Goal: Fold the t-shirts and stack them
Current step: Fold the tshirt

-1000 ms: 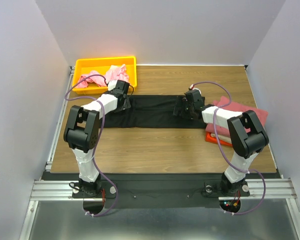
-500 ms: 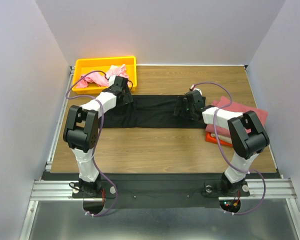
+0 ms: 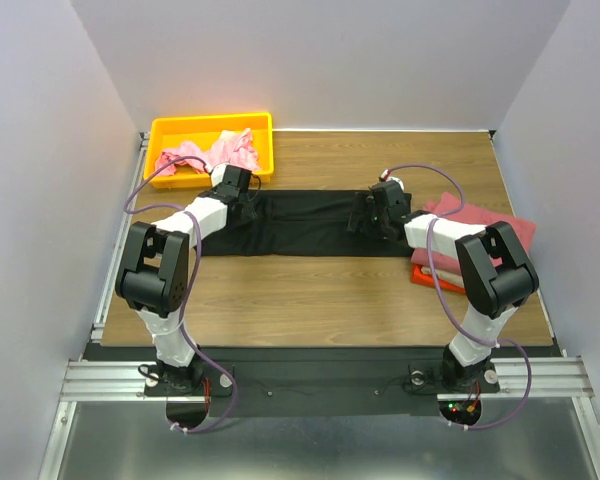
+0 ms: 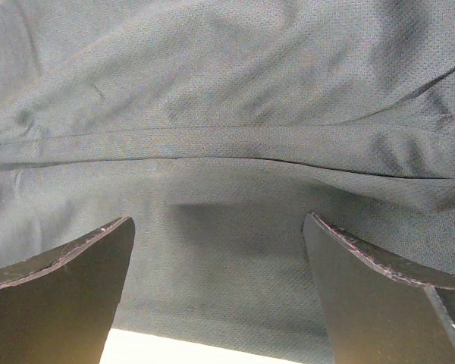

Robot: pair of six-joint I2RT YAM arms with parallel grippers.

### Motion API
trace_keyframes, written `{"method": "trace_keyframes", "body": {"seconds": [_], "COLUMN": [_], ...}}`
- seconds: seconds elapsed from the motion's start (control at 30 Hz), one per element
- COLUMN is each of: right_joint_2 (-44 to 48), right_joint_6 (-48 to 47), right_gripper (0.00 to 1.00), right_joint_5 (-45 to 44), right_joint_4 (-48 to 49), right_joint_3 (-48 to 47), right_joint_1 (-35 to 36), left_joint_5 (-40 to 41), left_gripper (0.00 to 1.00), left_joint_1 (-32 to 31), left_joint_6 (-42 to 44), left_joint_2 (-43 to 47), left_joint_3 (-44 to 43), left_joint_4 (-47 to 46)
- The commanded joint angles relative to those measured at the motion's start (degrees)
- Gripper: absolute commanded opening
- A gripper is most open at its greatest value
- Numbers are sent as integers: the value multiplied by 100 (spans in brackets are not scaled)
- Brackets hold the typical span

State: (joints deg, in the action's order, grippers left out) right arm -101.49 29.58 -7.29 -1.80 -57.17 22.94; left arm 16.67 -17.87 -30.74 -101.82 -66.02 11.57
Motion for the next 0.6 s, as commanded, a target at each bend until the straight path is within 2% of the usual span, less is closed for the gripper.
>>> {"method": "trace_keyframes", "body": {"seconds": [0.0, 0.17, 0.47, 0.5, 0.57], "right_joint_2": [-134, -152, -213, -213, -213], "right_joint_6": [-23, -40, -49, -49, -58], "right_gripper": [100, 100, 100, 100, 100], "right_joint_5": [-159, -168, -176, -176, -185], "right_joint_4": [-505, -514, -523, -523, -514], "right_joint_3": [232, 215, 197, 188, 197], "right_joint_1": [-18, -9, -9, -9, -9], "left_joint_5": [276, 135, -85, -76, -41], "left_gripper": [61, 52, 52, 50, 41], "left_joint_1": [11, 11, 11, 11, 11], "left_joint_6": [-37, 42, 244, 244, 297], "left_joint_2": [66, -110, -215, -233, -294], "left_joint_3": [-218, -315, -315, -333, -394], "left_joint_4": [126, 91, -76, -76, -76]}}
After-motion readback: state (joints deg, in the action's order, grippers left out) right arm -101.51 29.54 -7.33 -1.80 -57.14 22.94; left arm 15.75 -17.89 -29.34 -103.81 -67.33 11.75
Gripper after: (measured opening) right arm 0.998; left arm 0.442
